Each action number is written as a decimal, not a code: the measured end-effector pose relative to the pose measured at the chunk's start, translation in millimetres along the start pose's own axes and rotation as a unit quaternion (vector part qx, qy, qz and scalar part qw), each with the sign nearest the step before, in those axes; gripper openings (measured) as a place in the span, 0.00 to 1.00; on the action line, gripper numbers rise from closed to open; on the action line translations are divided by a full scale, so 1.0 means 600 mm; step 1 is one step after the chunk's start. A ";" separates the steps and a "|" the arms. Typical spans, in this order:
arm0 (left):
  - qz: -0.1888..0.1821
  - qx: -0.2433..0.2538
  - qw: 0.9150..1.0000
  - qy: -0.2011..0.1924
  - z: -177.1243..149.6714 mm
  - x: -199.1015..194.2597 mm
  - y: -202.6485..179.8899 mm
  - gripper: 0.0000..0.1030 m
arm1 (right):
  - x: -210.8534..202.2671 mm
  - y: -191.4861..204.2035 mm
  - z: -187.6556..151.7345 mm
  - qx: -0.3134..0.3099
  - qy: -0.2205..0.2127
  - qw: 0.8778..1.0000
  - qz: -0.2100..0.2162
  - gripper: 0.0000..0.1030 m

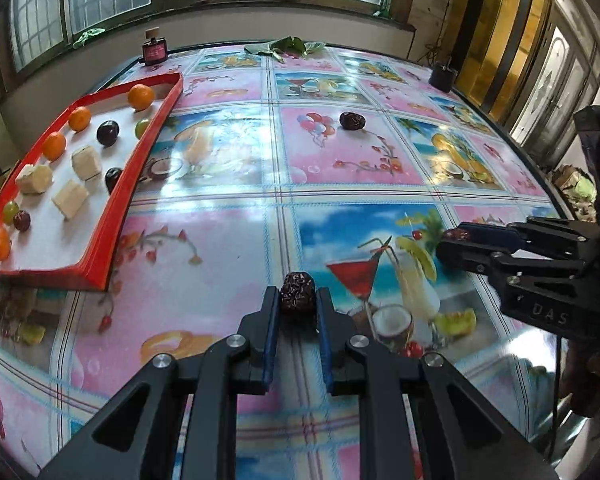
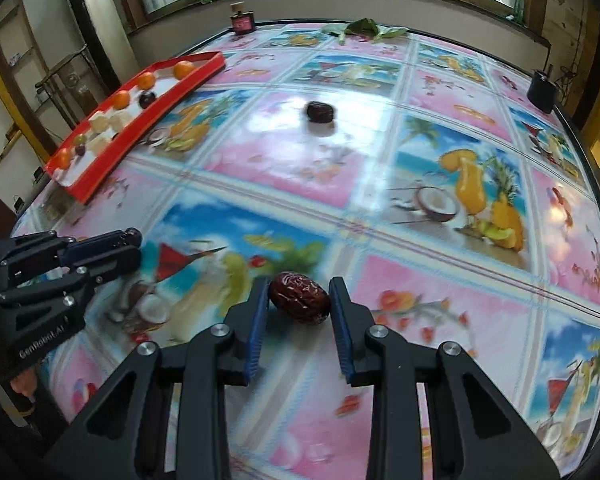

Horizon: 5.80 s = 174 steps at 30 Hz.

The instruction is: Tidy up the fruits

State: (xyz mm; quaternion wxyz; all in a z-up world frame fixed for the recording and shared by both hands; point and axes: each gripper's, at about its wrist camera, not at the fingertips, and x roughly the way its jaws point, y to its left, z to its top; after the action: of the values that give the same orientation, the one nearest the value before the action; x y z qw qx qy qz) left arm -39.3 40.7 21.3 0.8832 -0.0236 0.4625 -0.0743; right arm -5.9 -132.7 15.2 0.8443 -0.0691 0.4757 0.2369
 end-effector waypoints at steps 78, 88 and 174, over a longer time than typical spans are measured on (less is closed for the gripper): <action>0.096 -0.080 0.992 0.002 0.058 -0.008 0.332 0.16 | 0.156 0.351 0.209 -0.115 0.008 0.988 0.100 0.32; 0.110 -0.078 0.991 0.021 0.059 -0.002 0.334 0.35 | 0.161 0.351 0.210 -0.123 0.017 0.988 0.088 0.32; 0.188 -0.206 0.960 0.001 -0.003 -0.092 0.232 0.76 | 0.045 0.211 0.110 -0.023 0.031 0.997 0.063 0.84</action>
State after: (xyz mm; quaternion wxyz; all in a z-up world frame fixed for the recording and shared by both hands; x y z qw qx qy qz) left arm -56.4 186.7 49.8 0.8566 -0.1179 0.4653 0.1896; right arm -2.2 10.3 41.7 0.8107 -0.0655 0.4996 0.2982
